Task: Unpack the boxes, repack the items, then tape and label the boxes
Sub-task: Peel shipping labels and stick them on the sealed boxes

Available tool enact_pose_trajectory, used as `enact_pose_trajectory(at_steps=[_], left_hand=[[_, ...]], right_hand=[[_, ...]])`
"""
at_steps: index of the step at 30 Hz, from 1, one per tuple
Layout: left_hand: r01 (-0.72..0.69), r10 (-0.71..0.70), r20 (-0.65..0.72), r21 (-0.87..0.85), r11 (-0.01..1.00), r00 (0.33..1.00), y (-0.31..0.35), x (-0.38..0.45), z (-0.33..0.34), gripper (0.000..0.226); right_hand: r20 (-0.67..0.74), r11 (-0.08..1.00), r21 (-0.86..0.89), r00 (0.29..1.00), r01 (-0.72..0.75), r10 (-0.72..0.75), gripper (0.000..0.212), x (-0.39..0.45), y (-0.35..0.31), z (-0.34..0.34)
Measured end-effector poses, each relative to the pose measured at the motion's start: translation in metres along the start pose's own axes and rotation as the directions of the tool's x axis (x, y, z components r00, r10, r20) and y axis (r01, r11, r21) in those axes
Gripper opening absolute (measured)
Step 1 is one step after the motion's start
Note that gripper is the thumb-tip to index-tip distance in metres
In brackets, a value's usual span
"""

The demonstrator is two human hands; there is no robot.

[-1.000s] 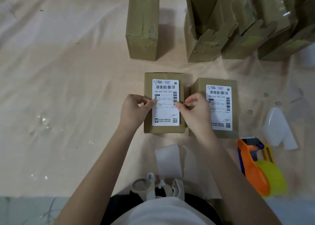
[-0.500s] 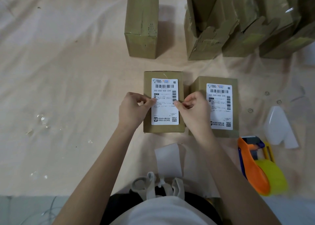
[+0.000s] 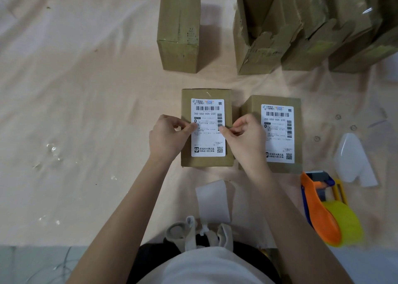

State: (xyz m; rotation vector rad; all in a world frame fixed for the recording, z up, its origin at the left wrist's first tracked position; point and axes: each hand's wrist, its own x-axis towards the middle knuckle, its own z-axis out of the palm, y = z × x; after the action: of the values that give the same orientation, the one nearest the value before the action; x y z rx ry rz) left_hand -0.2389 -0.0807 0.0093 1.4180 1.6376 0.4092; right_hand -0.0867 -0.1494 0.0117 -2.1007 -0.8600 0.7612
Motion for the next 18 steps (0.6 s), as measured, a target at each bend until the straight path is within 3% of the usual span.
enact_pose_trajectory(at_steps=[11, 18], left_hand=[[0.009, -0.008, -0.015, 0.067, 0.998, 1.000, 0.0032, -0.0022, -0.0001, 0.028], [-0.017, 0.028, -0.045, 0.229, 0.973, 0.999, 0.0054, -0.0032, -0.0001, 0.020]], right_hand=[[0.014, 1.000, -0.009, 1.000, 0.004, -0.004, 0.033, 0.0004, -0.0022, -0.0001], [0.063, 0.998, -0.051, 0.998, 0.022, -0.019, 0.024, 0.0009, -0.0018, 0.0001]])
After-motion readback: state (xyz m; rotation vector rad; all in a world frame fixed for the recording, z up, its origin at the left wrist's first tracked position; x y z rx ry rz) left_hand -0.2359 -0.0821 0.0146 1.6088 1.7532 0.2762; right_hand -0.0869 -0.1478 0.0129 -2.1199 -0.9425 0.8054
